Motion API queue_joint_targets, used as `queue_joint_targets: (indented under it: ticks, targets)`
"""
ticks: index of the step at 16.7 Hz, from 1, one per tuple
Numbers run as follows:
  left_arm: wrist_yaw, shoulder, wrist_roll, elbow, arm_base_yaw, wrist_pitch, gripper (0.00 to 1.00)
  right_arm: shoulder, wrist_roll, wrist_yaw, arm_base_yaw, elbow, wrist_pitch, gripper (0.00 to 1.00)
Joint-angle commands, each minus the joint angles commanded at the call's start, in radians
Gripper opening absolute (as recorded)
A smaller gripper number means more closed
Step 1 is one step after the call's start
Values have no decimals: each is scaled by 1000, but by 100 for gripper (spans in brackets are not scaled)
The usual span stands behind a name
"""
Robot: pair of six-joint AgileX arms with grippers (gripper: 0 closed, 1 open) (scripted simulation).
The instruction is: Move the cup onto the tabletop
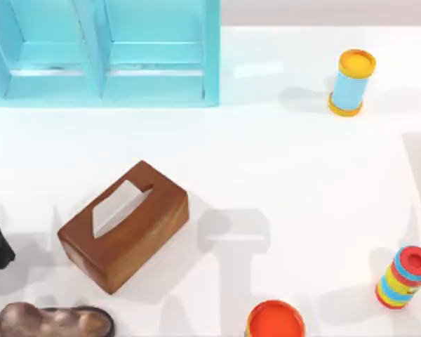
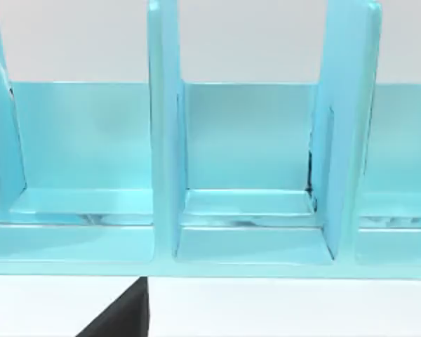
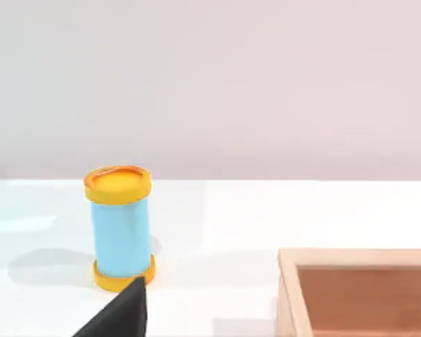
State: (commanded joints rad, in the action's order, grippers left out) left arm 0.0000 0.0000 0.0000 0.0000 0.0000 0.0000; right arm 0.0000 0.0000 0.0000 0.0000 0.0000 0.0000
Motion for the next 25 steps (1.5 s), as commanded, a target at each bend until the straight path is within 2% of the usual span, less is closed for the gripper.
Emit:
queue_joint_targets:
  ticks: [4,7,10,18,25]
  targets:
    - [0,0,0,0,0,0,100,33,-25,3,-23,33,-32,100]
    - [0,0,0,0,0,0,100,162,-106,10,-100,155,-155,100]
    - [0,0,0,0,0,0,100,385,-215,11,-207,341,-357,100]
    - [0,0,0,0,0,0,100,1175,-538,0,-515,927,-957,100]
    - [0,0,0,0,0,0,100,1523,-692,-2,-695,1226,-1255,100]
